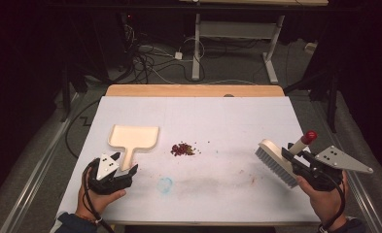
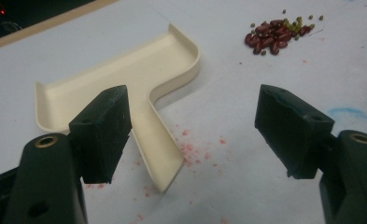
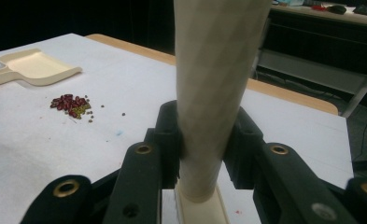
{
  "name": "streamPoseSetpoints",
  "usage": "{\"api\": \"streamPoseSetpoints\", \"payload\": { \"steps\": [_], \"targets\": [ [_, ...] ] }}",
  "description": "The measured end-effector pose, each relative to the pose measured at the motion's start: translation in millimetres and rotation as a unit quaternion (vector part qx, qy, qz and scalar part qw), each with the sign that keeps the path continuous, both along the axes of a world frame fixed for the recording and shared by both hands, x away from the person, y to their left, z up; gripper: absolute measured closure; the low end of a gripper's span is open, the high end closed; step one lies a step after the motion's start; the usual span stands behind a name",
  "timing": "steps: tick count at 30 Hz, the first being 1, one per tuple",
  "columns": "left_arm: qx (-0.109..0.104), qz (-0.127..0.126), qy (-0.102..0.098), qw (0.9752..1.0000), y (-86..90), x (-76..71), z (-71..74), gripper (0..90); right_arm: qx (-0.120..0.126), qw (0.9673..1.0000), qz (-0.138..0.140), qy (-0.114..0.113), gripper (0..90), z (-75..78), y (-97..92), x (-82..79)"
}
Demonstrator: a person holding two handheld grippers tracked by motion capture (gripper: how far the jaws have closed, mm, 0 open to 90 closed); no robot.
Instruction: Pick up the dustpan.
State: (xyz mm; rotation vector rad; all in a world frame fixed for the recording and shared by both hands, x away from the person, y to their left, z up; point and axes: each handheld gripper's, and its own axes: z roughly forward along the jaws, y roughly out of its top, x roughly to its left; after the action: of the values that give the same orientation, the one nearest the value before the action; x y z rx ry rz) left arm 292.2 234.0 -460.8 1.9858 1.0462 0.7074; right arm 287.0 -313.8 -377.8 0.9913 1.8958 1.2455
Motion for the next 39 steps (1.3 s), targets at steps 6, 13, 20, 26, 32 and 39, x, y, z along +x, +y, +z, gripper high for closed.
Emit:
{"api": "streamPoseSetpoints", "payload": {
  "steps": [6, 13, 20, 26, 32, 39],
  "targets": [
    [-0.006, 0.008, 0.002, 0.9999, 2.4, -2.0, -0.3, 24.0, -0.001, 1.0, 0.0, 0.001, 70.5, -1.2, 0.7, 1.6],
    [-0.015, 0.017, -0.002, 0.9997, 6.7, -0.1, 1.7, 21.9, -0.013, 0.9999, 0.007, -0.007, 70.5, 2.1, 5.2, -1.6],
    [-0.004, 0.034, 0.021, 0.9992, 5.0, 2.4, 0.3, 23.2, -0.009, 0.9998, 0.014, -0.006, 70.5, 4.6, 4.5, -4.9],
    [-0.034, 0.084, 0.071, 0.9933, 13.3, 24.9, -5.4, 23.2, -0.014, 0.9998, 0.016, -0.003, 70.5, 3.6, 7.9, -4.0],
    [-0.044, 0.101, 0.135, 0.9847, 9.0, 48.4, -21.0, 25.1, -0.014, 0.9998, 0.01, -0.007, 70.5, 5.9, 8.3, -4.7],
    [-0.041, 0.1, 0.162, 0.9808, 2.6, 67.0, -30.4, 30.0, -0.017, 0.9998, 0.014, -0.005, 70.5, 3.8, 10.2, -4.0]
  ]
}}
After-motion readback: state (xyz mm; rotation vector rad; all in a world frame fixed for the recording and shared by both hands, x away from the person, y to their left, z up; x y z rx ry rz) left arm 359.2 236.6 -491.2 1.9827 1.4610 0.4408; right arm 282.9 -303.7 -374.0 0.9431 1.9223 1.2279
